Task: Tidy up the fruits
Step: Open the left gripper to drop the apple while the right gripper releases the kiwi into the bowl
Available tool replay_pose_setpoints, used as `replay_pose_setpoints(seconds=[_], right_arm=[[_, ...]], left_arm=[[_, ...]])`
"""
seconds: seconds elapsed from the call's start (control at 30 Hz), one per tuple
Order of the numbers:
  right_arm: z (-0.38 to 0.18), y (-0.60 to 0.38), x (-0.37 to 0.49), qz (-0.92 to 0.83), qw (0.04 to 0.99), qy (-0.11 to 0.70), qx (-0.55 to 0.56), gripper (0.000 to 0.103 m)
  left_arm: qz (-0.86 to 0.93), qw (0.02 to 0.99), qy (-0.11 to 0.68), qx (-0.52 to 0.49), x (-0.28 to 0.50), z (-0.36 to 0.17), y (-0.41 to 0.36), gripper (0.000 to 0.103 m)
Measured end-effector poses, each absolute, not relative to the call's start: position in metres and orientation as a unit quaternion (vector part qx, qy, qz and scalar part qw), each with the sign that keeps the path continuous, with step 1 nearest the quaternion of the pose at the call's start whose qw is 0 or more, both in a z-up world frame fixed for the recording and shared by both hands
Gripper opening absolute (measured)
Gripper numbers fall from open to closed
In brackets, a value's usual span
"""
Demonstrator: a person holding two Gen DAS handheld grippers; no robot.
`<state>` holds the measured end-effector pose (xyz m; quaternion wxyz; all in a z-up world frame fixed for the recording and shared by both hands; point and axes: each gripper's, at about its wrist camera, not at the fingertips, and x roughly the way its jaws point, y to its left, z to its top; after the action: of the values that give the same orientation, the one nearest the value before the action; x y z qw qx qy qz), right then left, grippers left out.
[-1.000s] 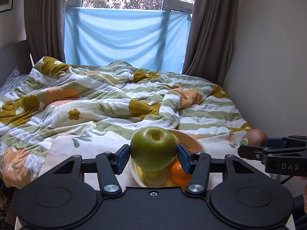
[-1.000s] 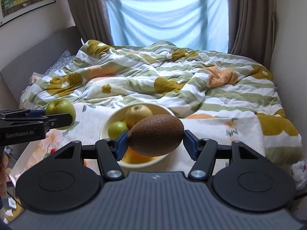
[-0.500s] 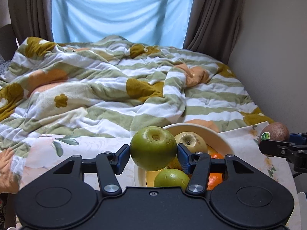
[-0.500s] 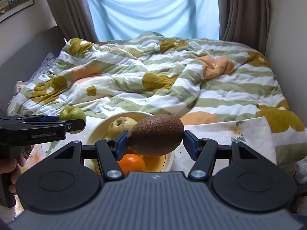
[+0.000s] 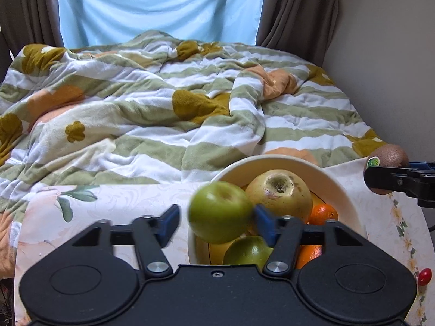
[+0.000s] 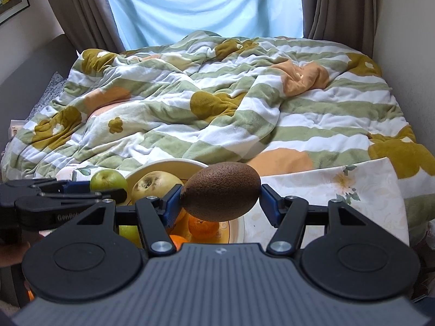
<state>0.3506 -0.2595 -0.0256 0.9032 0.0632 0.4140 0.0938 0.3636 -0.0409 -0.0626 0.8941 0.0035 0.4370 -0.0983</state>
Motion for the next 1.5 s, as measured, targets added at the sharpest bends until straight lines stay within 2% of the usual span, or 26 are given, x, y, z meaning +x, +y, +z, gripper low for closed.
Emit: replay_pose_setpoints(seconds=[0.03, 0.07, 0.53, 0.87, 1.17, 1.23, 1.27, 1.3, 1.5], right_arm=[[-0.026, -0.259, 0.352, 0.093, 0.903, 0.415, 0.062, 0.076], [-0.026, -0.258, 0.354, 0.092, 0.902, 0.416, 0.061, 0.076], [-0.037, -0.248, 0.381, 0.108, 0.892, 0.432, 0.080, 0.076], [-0.064, -0.251, 0.399, 0.107, 0.876, 0.446, 0.150, 0.076], [-0.071, -0.248, 0.399, 0.108, 0.871, 0.451, 0.160, 0.078], [-0.069, -0.247, 0.398, 0.106, 0.873, 0.448, 0.161, 0.080], [-0.068, -0.248, 0.397, 0.105, 0.873, 0.447, 0.164, 0.088], [-0.068, -0.249, 0.396, 0.103, 0.873, 0.446, 0.166, 0.101], [-0.061, -0.253, 0.386, 0.086, 0.881, 0.436, 0.161, 0.103]], left_arm=[[-0.096, 0.898, 0.430, 0.003, 0.362, -0.060, -0.040, 0.097], [-0.093, 0.902, 0.421, 0.001, 0.361, -0.056, -0.039, 0.102], [-0.066, 0.911, 0.406, 0.026, 0.337, -0.035, -0.031, 0.103], [-0.065, 0.910, 0.408, 0.039, 0.319, -0.042, -0.025, 0.103], [-0.069, 0.908, 0.411, 0.043, 0.314, -0.045, -0.023, 0.103], [-0.072, 0.907, 0.414, 0.040, 0.312, -0.045, -0.023, 0.103], [-0.073, 0.907, 0.414, 0.039, 0.311, -0.045, -0.023, 0.103], [-0.073, 0.907, 0.414, 0.040, 0.310, -0.045, -0.023, 0.103], [-0.072, 0.909, 0.409, 0.035, 0.304, -0.040, -0.022, 0.103]])
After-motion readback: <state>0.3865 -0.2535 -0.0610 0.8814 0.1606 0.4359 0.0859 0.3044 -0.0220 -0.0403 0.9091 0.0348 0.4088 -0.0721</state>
